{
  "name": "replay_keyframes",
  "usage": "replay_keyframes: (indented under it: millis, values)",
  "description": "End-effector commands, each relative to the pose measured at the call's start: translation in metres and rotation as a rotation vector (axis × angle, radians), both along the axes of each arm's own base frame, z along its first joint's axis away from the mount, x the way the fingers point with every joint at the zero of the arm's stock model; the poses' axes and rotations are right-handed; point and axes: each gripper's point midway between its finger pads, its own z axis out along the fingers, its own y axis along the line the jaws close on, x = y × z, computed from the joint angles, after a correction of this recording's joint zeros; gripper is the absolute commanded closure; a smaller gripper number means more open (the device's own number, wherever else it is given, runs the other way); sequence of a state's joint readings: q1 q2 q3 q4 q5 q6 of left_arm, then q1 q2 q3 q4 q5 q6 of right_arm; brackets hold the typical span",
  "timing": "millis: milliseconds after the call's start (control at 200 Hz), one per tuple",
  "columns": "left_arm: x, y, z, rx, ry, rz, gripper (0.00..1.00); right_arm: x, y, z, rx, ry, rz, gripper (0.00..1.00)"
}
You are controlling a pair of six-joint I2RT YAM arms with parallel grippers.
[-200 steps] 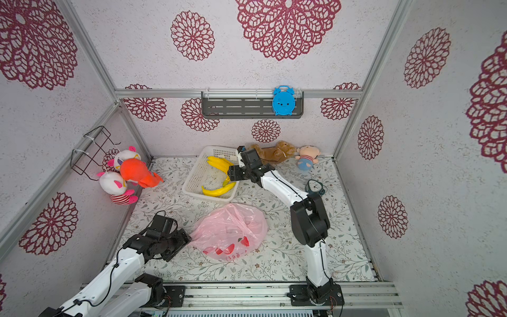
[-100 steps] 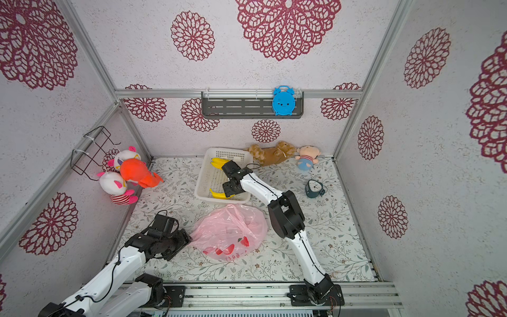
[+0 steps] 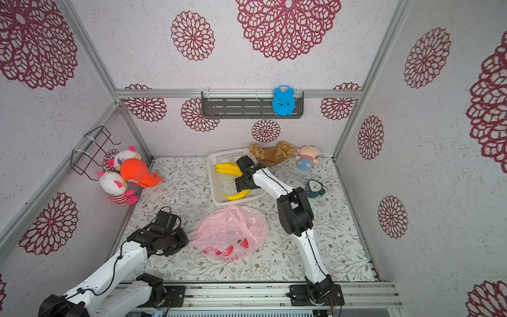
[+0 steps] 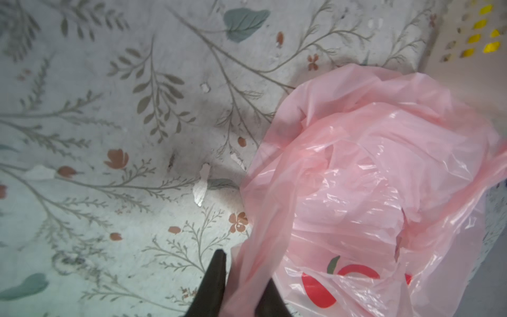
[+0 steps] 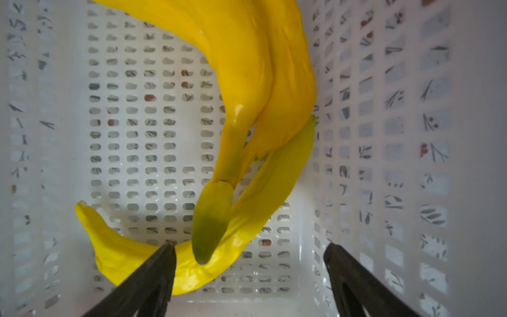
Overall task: Place the banana into a plastic bag & tie a knot
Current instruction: Pick up the plastic bag at the center of the board, then pick up the banana from the basket.
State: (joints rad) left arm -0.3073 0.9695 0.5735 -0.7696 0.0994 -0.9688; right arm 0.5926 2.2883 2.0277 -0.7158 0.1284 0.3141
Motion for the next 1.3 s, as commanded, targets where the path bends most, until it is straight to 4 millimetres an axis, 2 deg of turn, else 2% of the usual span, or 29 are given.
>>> replay_keyframes:
  millis: [0,180,310,380,445,490,590,735,910,1105,1296]
  values:
    - [0.007,0.002,0.022,0.027,-0.045,-0.013,0.93,0.011,0.003,0.006,0.011,-0.029,-0.059,0.08]
    - [0.013,0.005,0.056,0.039,-0.11,-0.009,0.99,0.022,0.001,0.009,0.014,-0.07,-0.112,0.12]
    - [0.019,0.006,0.072,0.049,-0.142,-0.011,1.0,0.026,0.006,-0.001,0.014,-0.043,-0.115,0.2]
    - [0.023,0.005,0.077,0.054,-0.154,-0.014,1.0,0.024,0.013,-0.008,0.029,-0.021,-0.105,0.2]
    - [0.026,0.005,0.08,0.057,-0.157,-0.02,1.0,0.021,0.018,-0.012,0.038,-0.011,-0.096,0.16]
    - [0.027,0.004,0.082,0.058,-0.156,-0.027,1.0,0.02,0.021,-0.014,0.037,-0.009,-0.094,0.1]
    - [0.031,0.002,0.084,0.058,-0.161,-0.033,1.0,0.023,0.02,-0.021,0.017,-0.009,-0.115,0.02]
    - [0.034,0.001,0.09,0.064,-0.17,-0.052,1.0,0.036,0.011,-0.028,-0.048,-0.054,-0.166,0.04]
    - [0.041,-0.006,0.1,0.049,-0.185,-0.089,1.0,0.058,0.01,-0.017,-0.072,-0.159,-0.175,0.07]
    - [0.047,-0.026,0.129,-0.04,-0.234,-0.165,1.0,0.077,0.009,-0.015,-0.099,-0.23,-0.147,0.01]
    - [0.043,-0.041,0.155,-0.112,-0.286,-0.238,1.0,0.087,0.021,-0.02,-0.074,-0.264,-0.092,0.02]
